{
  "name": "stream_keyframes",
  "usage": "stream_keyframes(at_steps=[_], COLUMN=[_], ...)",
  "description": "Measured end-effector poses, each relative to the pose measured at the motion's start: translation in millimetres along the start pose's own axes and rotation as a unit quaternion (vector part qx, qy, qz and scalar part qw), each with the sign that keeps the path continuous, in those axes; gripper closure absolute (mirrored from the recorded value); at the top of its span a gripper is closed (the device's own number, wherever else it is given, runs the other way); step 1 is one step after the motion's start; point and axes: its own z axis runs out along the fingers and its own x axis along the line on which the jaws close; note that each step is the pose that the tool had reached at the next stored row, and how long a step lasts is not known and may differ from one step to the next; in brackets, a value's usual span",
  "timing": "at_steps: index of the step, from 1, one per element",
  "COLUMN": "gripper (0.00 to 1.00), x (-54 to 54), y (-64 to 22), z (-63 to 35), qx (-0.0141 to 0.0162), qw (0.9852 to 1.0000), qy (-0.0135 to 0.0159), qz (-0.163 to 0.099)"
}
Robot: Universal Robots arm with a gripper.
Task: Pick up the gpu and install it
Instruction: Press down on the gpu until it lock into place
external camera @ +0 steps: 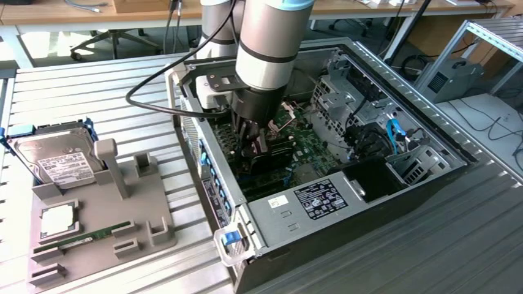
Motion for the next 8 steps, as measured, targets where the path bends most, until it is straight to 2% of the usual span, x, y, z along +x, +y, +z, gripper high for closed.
stream_keyframes(at_steps=[2, 4, 6, 8], gripper=[0.89, 0.89, 0.89, 0.89], x=[0.0, -0.3, 0.2, 0.2], y=[0.0, 0.1, 0.6, 1.0], z=[-1.2, -4.5, -9.8, -16.8], qx=[0.0001, 0.0008, 0.0, 0.0001], qw=[1.0, 1.0, 1.0, 1.0], qy=[-0.0001, -0.0014, 0.0, -0.0001], qz=[0.0, 0.0, 0.0, 0.0])
